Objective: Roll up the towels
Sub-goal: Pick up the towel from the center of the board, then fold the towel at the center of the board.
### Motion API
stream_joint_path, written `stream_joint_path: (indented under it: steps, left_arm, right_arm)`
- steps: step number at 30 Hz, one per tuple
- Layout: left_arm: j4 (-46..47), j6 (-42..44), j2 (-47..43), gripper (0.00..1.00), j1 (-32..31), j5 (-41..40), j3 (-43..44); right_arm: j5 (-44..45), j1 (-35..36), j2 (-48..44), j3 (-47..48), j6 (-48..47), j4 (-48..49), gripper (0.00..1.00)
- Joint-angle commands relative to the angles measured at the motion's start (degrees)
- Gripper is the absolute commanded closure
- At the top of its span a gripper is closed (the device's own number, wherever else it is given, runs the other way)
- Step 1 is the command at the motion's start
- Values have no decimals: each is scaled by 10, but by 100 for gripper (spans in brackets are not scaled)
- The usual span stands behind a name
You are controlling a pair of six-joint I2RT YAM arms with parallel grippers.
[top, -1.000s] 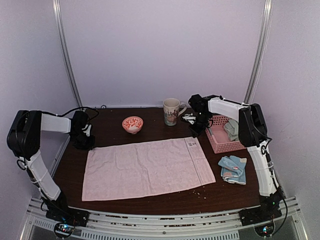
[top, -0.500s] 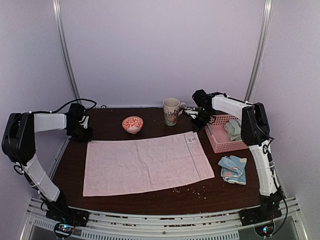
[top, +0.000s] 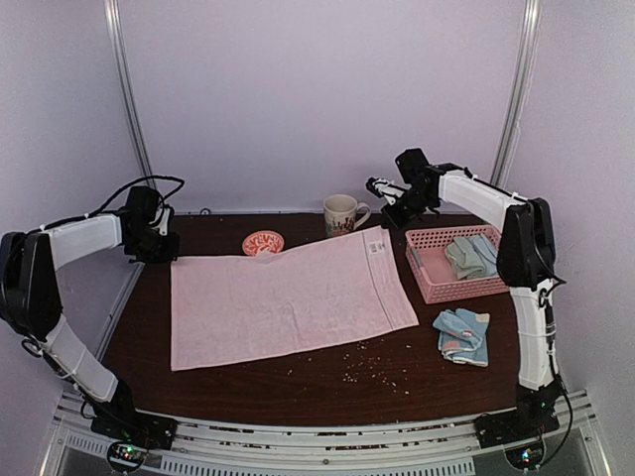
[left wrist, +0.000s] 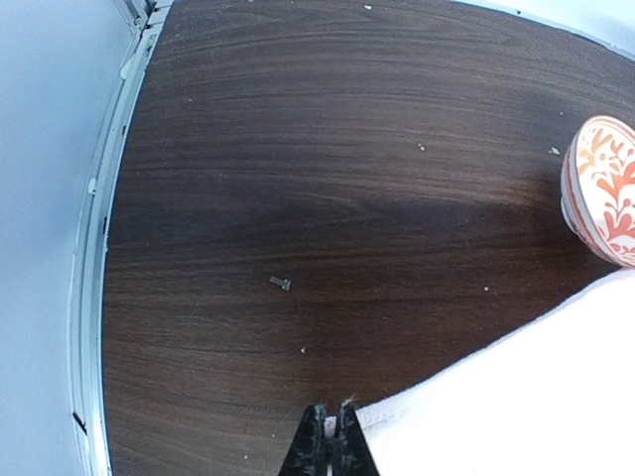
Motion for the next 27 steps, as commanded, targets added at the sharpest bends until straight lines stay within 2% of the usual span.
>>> stream_joint_path:
  steps: [1,11,27]
  left_arm:
    - [-14,1,-35,100,5,-8,-13]
    - [-70,-13,-70,100,7,5,-32]
    - [-175,-41,-101,100,7,39,-64]
  right_arm:
    - [-21,-8,-38,-38,-13,19,100]
    - [-39,-11,-159,-202,-52,68,100]
    - [-65,-15,-248,-365,-116,95,100]
